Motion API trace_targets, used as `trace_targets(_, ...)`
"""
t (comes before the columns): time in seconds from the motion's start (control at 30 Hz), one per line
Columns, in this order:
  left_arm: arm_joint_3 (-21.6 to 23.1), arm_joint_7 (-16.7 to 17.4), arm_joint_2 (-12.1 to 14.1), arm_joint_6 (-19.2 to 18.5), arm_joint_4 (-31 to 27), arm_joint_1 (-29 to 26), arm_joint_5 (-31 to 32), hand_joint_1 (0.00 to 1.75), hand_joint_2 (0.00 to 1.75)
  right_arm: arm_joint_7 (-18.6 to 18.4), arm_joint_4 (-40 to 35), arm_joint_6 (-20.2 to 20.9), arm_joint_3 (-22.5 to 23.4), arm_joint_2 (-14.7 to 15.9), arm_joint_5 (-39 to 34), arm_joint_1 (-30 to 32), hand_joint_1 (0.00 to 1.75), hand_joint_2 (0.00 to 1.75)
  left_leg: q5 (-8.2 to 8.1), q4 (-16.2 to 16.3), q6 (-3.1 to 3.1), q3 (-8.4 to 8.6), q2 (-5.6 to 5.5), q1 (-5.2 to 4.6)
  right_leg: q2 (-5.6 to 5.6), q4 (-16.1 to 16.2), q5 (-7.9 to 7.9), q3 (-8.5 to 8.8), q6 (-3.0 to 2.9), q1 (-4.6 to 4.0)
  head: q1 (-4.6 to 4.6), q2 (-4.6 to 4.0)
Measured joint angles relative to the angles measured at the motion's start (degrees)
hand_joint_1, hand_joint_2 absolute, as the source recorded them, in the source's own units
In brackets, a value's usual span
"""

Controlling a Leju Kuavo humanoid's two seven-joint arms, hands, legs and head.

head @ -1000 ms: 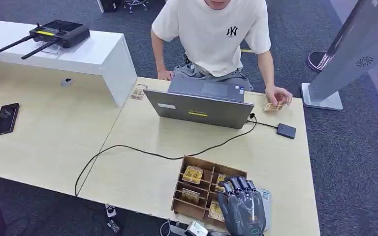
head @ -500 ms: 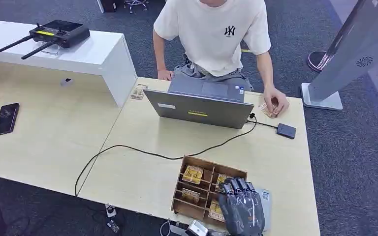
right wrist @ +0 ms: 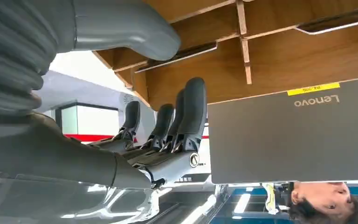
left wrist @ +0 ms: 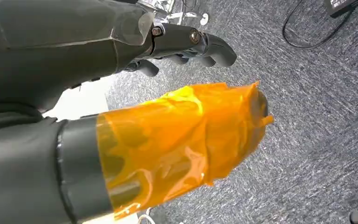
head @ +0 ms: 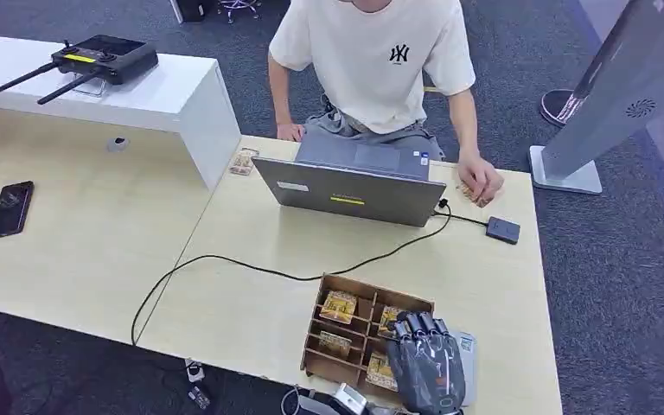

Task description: Pass the card to the sensor for recognition and then transmit it.

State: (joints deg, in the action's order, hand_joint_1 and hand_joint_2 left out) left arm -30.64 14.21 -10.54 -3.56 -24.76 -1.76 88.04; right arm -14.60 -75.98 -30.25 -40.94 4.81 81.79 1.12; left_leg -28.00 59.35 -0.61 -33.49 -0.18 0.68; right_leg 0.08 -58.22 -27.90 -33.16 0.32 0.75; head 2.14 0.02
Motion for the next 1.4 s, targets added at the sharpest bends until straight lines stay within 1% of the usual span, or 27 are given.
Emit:
trace_targets(0.2, 0.00, 0.00, 0.00, 0.00, 0.00, 0.01, -0.02, 0.00, 0.00, -0.37, 0.66, 0.07, 1.03, -0.02, 0.42, -0.12, 0.91, 1.75, 0.00, 0.00, 0.00, 0.00, 0.00, 0.00, 0.00, 0.00, 0.00, 0.00, 0.00, 0.00, 0.00, 0.00)
trace_targets(0.27, 0.00, 0.00, 0.00, 0.00, 0.00, 0.02, 0.00, 0.00, 0.00, -0.39, 0.88, 0.09, 1.14, -0.02, 0.55, -0.16, 0.87, 1.75, 0.00, 0.00, 0.00, 0.00, 0.00, 0.00, 0.00, 0.00, 0.00, 0.00, 0.00, 0.00, 0.00, 0.00)
trace_targets(0.43, 0.00, 0.00, 0.00, 0.00, 0.00, 0.06, 0.00, 0.00, 0.00, -0.48, 1.38, 0.09, 1.60, -0.15, 0.94, -0.21, 0.87, 1.75, 0.00, 0.00, 0.00, 0.00, 0.00, 0.00, 0.00, 0.00, 0.00, 0.00, 0.00, 0.00, 0.00, 0.00)
trace_targets(0.47, 0.00, 0.00, 0.00, 0.00, 0.00, 0.06, 0.00, 0.00, 0.00, -0.50, 1.44, 0.09, 1.62, -0.15, 0.99, -0.25, 0.84, 1.75, 0.00, 0.00, 0.00, 0.00, 0.00, 0.00, 0.00, 0.00, 0.00, 0.00, 0.00, 0.00, 0.00, 0.00)
trace_targets(0.57, 0.00, 0.00, 0.00, 0.00, 0.00, 0.10, 0.00, 0.00, 0.00, -0.50, 1.62, 0.11, 1.93, -0.33, 1.25, -0.37, 0.84, 1.75, 0.00, 0.00, 0.00, 0.00, 0.00, 0.00, 0.00, 0.00, 0.00, 0.00, 0.00, 0.00, 0.00, 0.00)
trace_targets(0.63, 0.00, 0.00, 0.00, 0.02, 0.00, 0.13, 0.02, 0.00, 0.00, -0.57, 1.86, 0.15, 2.30, -0.48, 1.60, -0.45, 0.87, 1.75, 0.00, 0.00, 0.00, 0.01, 0.00, 0.00, 0.00, 0.00, 0.00, 0.00, 0.00, 0.00, 0.00, 0.00)
trace_targets(0.67, 0.00, 0.00, 0.00, 0.02, 0.00, 0.14, 0.00, 0.00, 0.00, -0.57, 1.95, 0.15, 2.43, -0.52, 1.62, -0.49, 0.94, 1.75, 0.00, 0.00, 0.00, 0.01, 0.00, 0.00, 0.00, 0.00, 0.00, 0.01, 0.00, 0.00, 0.00, 0.00)
trace_targets(0.7, 0.02, 0.00, 0.00, 0.02, 0.00, 0.15, 0.00, 0.00, 0.00, -0.59, 2.03, 0.15, 2.49, -0.55, 1.62, -0.54, 1.29, 1.75, 0.00, 0.00, 0.00, 0.01, 0.00, 0.00, 0.00, 0.00, 0.00, 0.01, 0.00, 0.00, 0.00, 0.00)
trace_targets(0.73, 0.02, 0.00, 0.00, 0.00, 0.00, 0.15, 0.00, 0.00, 0.00, -0.59, 2.12, 0.17, 2.51, -0.55, 1.62, -0.59, 1.40, 1.75, 0.00, 0.00, 0.00, 0.01, 0.00, 0.00, 0.00, 0.00, 0.00, 0.01, 0.00, 0.00, 0.00, 0.00)
trace_targets(0.83, 0.02, 0.02, 0.00, 0.02, 0.00, 0.14, 0.04, 0.00, 0.00, -0.85, 2.54, 0.11, 2.73, -0.55, 1.64, -0.56, 1.57, 1.75, 0.01, 0.00, 0.00, 0.01, 0.00, -0.01, 0.00, 0.00, 0.00, 0.01, 0.00, 0.00, 0.00, 0.00)
trace_targets(0.87, 0.02, 0.02, -0.02, 0.02, 0.00, 0.14, 0.07, 0.00, 0.00, -0.88, 2.58, 0.09, 2.82, -0.55, 1.66, -0.57, 1.61, 1.75, 0.00, 0.00, 0.00, 0.02, 0.00, -0.01, 0.00, 0.00, 0.00, 0.01, 0.00, 0.00, 0.00, 0.00)
trace_targets(0.93, 0.02, 0.02, -0.02, 0.02, 0.00, 0.14, 0.09, 0.00, 0.00, -0.94, 2.58, 0.04, 3.04, -0.55, 1.69, -0.59, 1.61, 1.75, 0.00, 0.00, 0.00, 0.02, 0.00, -0.01, 0.00, 0.00, 0.00, 0.01, 0.00, 0.00, 0.00, 0.00)
trace_targets(1.0, 0.02, 0.02, -0.02, 0.02, 0.00, 0.14, 0.09, 0.00, 0.00, -0.94, 2.58, 0.00, 3.19, -0.55, 1.71, -0.60, 1.68, 1.75, 0.00, 0.00, 0.00, 0.02, 0.00, 0.00, 0.00, 0.00, 0.00, 0.01, 0.00, 0.00, 0.00, 0.00)
trace_targets(1.1, 0.02, 0.02, -0.02, 0.02, 0.00, 0.14, 0.09, 0.00, 0.00, -0.94, 2.58, 0.00, 3.43, -0.55, 1.73, -0.60, 1.64, 1.75, 0.00, 0.00, 0.00, 0.01, 0.00, 0.00, 0.00, 0.00, 0.00, 0.01, 0.00, 0.00, 0.00, 0.00)
trace_targets(1.17, 0.02, 0.02, -0.02, 0.02, 0.00, 0.14, 0.11, 0.00, 0.00, -0.94, 2.54, 0.00, 3.48, -0.55, 1.73, -0.60, 1.68, 1.75, 0.00, 0.00, 0.00, 0.01, 0.00, 0.00, 0.00, 0.00, 0.00, 0.01, 0.00, 0.00, 0.00, 0.00)
trace_targets(1.23, 0.02, 0.02, -0.02, 0.02, 0.00, 0.13, 0.11, 0.00, 0.00, -0.94, 2.54, -0.02, 3.52, -0.55, 1.73, -0.60, 1.68, 1.75, 0.00, 0.00, 0.00, 0.01, 0.00, 0.00, 0.00, 0.00, 0.00, 0.01, 0.00, 0.00, 0.00, 0.00)
trace_targets(1.27, 0.02, 0.02, -0.02, 0.04, 0.00, 0.13, 0.11, 0.00, 0.00, -0.96, 2.49, -0.02, 3.54, -0.55, 1.73, -0.60, 1.73, 1.75, 0.00, 0.00, 0.00, 0.01, 0.00, 0.00, 0.00, 0.00, 0.00, 0.01, 0.00, 0.00, 0.00, 0.00)
trace_targets(1.3, 0.02, 0.02, -0.02, 0.02, 0.00, 0.13, 0.11, 0.00, 0.00, -0.98, 2.47, -0.02, 3.54, -0.55, 1.73, -0.60, 1.69, 1.75, 0.00, 0.00, 0.00, 0.01, 0.00, 0.00, 0.00, 0.00, 0.00, 0.01, 0.00, 0.00, 0.00, 0.00)
trace_targets(1.33, 0.02, 0.02, -0.02, 0.02, 0.00, 0.13, 0.11, 0.00, 0.00, -0.98, 2.47, -0.02, 3.54, -0.55, 1.71, -0.60, 1.69, 1.75, 0.00, 0.00, 0.00, 0.02, 0.00, 0.00, 0.00, 0.00, 0.00, 0.01, 0.00, 0.00, 0.00, 0.00)
trace_targets(1.37, 0.02, 0.02, -0.04, 0.04, 0.00, 0.12, 0.11, 0.00, 0.00, -1.01, 2.43, -0.02, 3.56, -0.55, 1.64, -0.59, 1.75, 1.75, 0.00, 0.00, 0.00, 0.02, 0.00, -0.01, 0.00, 0.00, 0.00, 0.01, 0.00, 0.00, 0.00, 0.00)
trace_targets(1.4, 0.02, 0.02, -0.04, 0.07, 0.00, 0.11, 0.11, 0.00, 0.00, -1.01, 2.34, -0.04, 3.61, -0.55, 1.62, -0.57, 1.75, 1.75, 0.00, 0.00, 0.00, 0.02, 0.00, -0.01, 0.00, 0.00, 0.00, 0.01, 0.00, 0.00, 0.00, 0.00)
